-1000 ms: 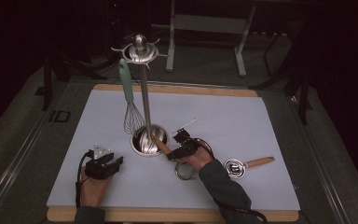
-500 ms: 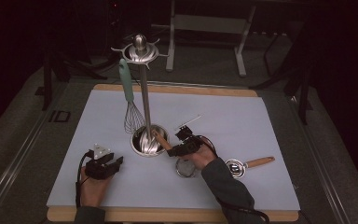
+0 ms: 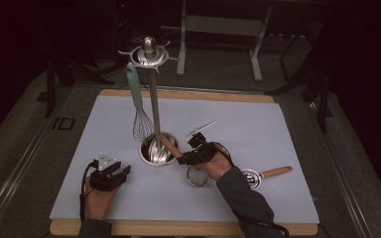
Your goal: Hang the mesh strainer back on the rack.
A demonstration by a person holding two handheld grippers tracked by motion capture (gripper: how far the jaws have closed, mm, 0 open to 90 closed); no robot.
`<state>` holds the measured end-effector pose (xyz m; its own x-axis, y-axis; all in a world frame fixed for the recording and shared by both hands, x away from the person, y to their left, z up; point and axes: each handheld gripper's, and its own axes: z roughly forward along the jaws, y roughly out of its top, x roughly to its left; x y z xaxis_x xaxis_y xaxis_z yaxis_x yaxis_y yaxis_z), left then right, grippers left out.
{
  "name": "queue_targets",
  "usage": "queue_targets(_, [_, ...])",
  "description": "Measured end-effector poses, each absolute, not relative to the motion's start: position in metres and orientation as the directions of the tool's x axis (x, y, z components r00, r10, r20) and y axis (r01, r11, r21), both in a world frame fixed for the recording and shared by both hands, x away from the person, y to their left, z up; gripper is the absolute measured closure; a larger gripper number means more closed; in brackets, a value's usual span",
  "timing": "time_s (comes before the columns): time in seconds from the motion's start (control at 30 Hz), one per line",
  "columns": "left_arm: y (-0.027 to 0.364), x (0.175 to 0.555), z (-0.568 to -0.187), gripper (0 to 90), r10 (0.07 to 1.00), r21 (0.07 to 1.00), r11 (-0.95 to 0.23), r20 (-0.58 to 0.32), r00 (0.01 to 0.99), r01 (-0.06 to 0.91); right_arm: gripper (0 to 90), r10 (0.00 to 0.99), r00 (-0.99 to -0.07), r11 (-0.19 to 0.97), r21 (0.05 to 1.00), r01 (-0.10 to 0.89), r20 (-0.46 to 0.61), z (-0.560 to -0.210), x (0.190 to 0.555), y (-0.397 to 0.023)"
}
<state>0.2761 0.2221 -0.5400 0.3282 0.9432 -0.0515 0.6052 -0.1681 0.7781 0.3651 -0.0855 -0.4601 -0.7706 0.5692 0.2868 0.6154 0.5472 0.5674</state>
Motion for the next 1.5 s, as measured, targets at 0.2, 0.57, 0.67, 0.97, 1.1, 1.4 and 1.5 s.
queue_targets(0.2, [0.227,0.276,-0.539,57.1,0.947,0.793,-0.16,-0.044,0.317,0.588,71.2,0.56,-0.781,0.549,0.582,0.599,0.276,-0.455,0.364,-0.087])
queue_targets(0.57, [0.233,0.275,-0.54,57.0,0.947,0.803,-0.167,-0.031,0.32,0.572,71.2,0.553,-0.788,0.542,0.601,0.587,0.27,-0.448,0.362,-0.093])
queue_targets(0.67, [0.231,0.276,-0.54,56.4,0.946,0.799,-0.177,-0.024,0.324,0.575,71.2,0.549,-0.791,0.541,0.607,0.583,0.27,-0.447,0.362,-0.094])
queue_targets(0.97, [0.232,0.275,-0.54,55.5,0.945,0.801,-0.175,-0.028,0.327,0.572,71.2,0.539,-0.798,0.529,0.629,0.57,0.27,-0.439,0.359,-0.099])
queue_targets(1.1, [0.231,0.274,-0.54,55.4,0.943,0.801,-0.187,-0.015,0.331,0.568,71.2,0.523,-0.806,0.52,0.645,0.56,0.278,-0.434,0.358,-0.101])
queue_targets(1.4, [0.231,0.273,-0.54,55.4,0.943,0.811,-0.18,-0.018,0.332,0.557,71.1,0.491,-0.822,0.507,0.673,0.539,0.288,-0.427,0.356,-0.105])
queue_targets(1.5, [0.232,0.273,-0.54,55.4,0.944,0.814,-0.175,-0.021,0.329,0.553,71.2,0.482,-0.828,0.501,0.684,0.53,0.288,-0.425,0.355,-0.108])
